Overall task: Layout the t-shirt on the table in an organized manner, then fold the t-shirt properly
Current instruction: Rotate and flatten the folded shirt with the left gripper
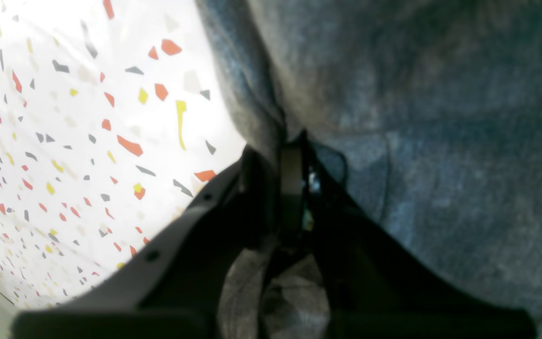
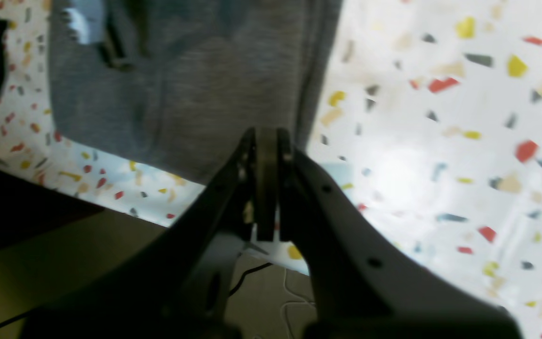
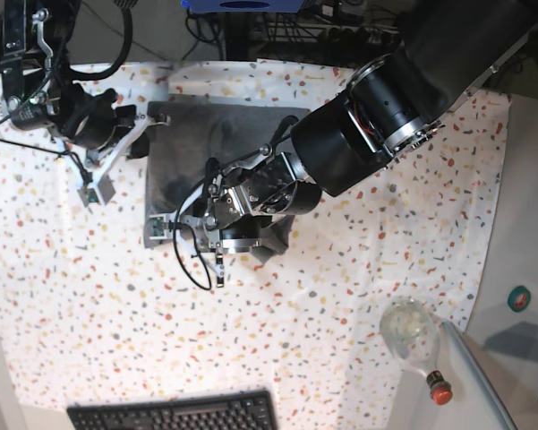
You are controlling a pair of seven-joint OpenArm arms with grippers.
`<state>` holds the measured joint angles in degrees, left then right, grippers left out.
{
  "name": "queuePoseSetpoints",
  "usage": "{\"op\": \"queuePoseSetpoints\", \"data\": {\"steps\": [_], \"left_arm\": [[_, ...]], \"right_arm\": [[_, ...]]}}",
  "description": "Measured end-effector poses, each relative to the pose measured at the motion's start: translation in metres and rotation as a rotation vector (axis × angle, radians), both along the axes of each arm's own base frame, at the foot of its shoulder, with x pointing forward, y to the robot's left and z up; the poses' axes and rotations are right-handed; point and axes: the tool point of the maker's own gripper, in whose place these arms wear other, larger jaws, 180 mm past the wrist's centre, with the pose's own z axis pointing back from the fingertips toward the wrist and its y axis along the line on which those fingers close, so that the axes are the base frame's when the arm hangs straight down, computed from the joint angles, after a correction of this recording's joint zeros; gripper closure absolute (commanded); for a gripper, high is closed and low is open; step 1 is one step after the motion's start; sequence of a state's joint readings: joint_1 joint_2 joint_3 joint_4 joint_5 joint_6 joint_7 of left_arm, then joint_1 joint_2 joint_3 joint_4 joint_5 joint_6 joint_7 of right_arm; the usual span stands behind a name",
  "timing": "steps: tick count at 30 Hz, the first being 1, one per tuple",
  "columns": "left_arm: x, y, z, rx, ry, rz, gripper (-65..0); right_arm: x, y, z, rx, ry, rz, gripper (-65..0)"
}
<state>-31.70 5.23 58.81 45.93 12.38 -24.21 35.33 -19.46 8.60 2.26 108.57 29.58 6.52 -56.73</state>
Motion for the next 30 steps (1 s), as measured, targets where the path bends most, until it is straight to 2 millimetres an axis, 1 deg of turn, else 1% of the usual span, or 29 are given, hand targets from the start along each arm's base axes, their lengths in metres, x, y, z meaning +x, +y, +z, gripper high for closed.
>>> {"op": "queuePoseSetpoints", "data": {"steps": [2, 4, 8, 11, 13, 14, 16, 20, 22, 24, 26, 28, 30], "left_arm": [[0.0, 0.0, 0.0, 0.0, -0.001, 0.0, 0.0], [0.0, 0.0, 0.0, 0.0, 0.0, 0.0, 0.0], [0.0, 0.0, 0.0, 0.001, 0.0, 0.0, 0.0], [0.0, 0.0, 0.0, 0.0, 0.0, 0.0, 0.0], [0.0, 0.0, 0.0, 0.002, -0.001, 0.0, 0.0], [0.0, 0.0, 0.0, 0.002, 0.0, 0.001, 0.0], [0.0, 0.0, 0.0, 0.0, 0.0, 0.0, 0.0], [0.0, 0.0, 0.0, 0.002, -0.001, 0.0, 0.0], [0.0, 0.0, 0.0, 0.0, 0.0, 0.0, 0.0], [0.0, 0.0, 0.0, 0.001, -0.001, 0.0, 0.0], [0.0, 0.0, 0.0, -0.001, 0.0, -0.001, 0.0], [0.0, 0.0, 0.0, 0.0, -0.001, 0.001, 0.0], [0.001, 0.0, 0.0, 0.0, -0.001, 0.002, 0.0]], "right_arm": [[-0.004, 0.006, -0.006, 0.016, 0.02, 0.0, 0.0], [-0.009, 0.005, -0.017, 0.014, 0.055, -0.006, 0.0], [-0.018, 0.012, -0.049, 0.025, 0.143, 0.001, 0.0], [-0.02, 0.009, -0.068, 0.034, 0.155, -0.041, 0.0], [-0.023, 0.007, -0.07, 0.03, 0.164, -0.041, 0.0], [-0.022, 0.007, -0.068, 0.024, 0.161, -0.036, 0.0], [-0.02, 0.009, -0.055, 0.015, 0.137, -0.013, 0.0], [-0.01, 0.021, -0.015, 0.032, 0.054, 0.033, 0.0], [-0.003, 0.026, -0.01, 0.044, 0.041, 0.03, 0.0], [-0.003, 0.034, -0.021, 0.061, 0.074, 0.026, 0.0], [-0.01, 0.045, -0.043, 0.077, 0.147, 0.059, 0.0], [-0.011, 0.047, -0.061, 0.066, 0.17, 0.06, 0.0], [-0.014, 0.051, -0.069, 0.064, 0.184, 0.074, 0.0]]}}
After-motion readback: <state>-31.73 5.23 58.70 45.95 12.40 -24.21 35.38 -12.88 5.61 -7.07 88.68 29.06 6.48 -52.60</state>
